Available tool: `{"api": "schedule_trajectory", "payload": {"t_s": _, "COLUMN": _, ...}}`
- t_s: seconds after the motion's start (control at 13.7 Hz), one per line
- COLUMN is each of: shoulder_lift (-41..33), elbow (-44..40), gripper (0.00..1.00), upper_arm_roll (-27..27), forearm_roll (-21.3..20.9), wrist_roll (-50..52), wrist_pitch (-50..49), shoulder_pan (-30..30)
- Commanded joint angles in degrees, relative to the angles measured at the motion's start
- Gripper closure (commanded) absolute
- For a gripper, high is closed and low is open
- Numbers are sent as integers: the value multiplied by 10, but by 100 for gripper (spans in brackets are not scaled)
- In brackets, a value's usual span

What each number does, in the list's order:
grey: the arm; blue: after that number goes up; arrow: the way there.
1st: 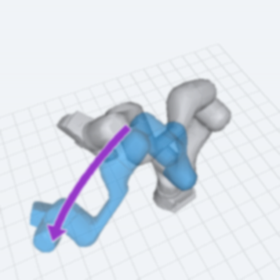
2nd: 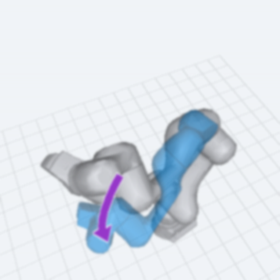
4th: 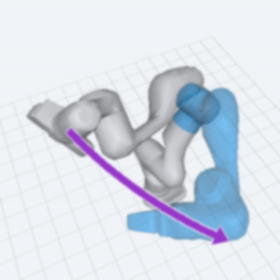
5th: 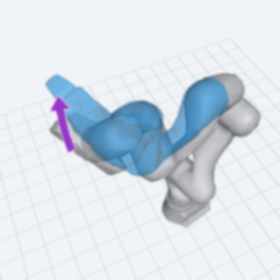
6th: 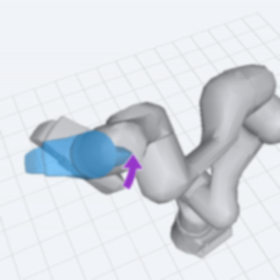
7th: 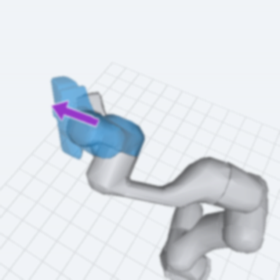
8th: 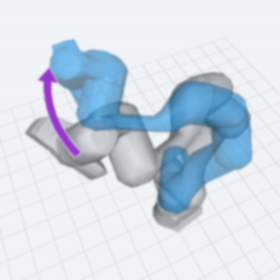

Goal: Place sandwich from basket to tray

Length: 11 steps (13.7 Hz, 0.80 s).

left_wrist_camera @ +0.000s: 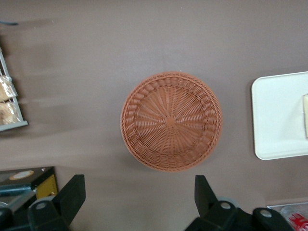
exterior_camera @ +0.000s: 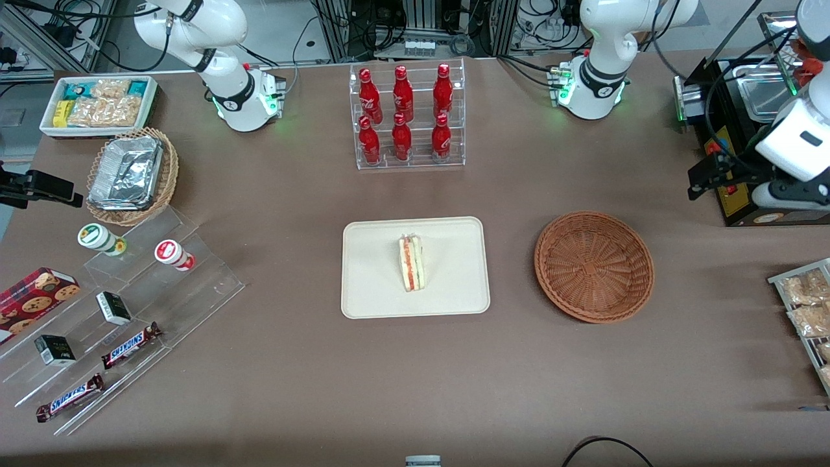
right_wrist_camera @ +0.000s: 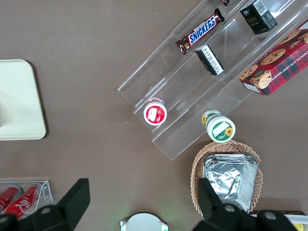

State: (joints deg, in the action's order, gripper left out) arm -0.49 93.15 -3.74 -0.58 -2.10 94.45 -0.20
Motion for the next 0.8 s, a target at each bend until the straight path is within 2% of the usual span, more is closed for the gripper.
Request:
{"api": "schedule_trajectory", "payload": {"t_s": 0.0, "shoulder_lift": 20, "elbow": -35, "gripper": 0, "upper_arm_roll": 0, "forearm_roll": -13, "wrist_roll": 2, "wrist_pitch": -23, "shoulder_pan": 5}}
{"api": "schedule_trajectory", "payload": {"t_s": 0.73, "shoulder_lift": 8, "elbow": -35, "gripper": 0, "upper_arm_roll": 4, "forearm_roll": -13, "wrist_roll": 4, "wrist_pitch": -54, "shoulder_pan": 15}}
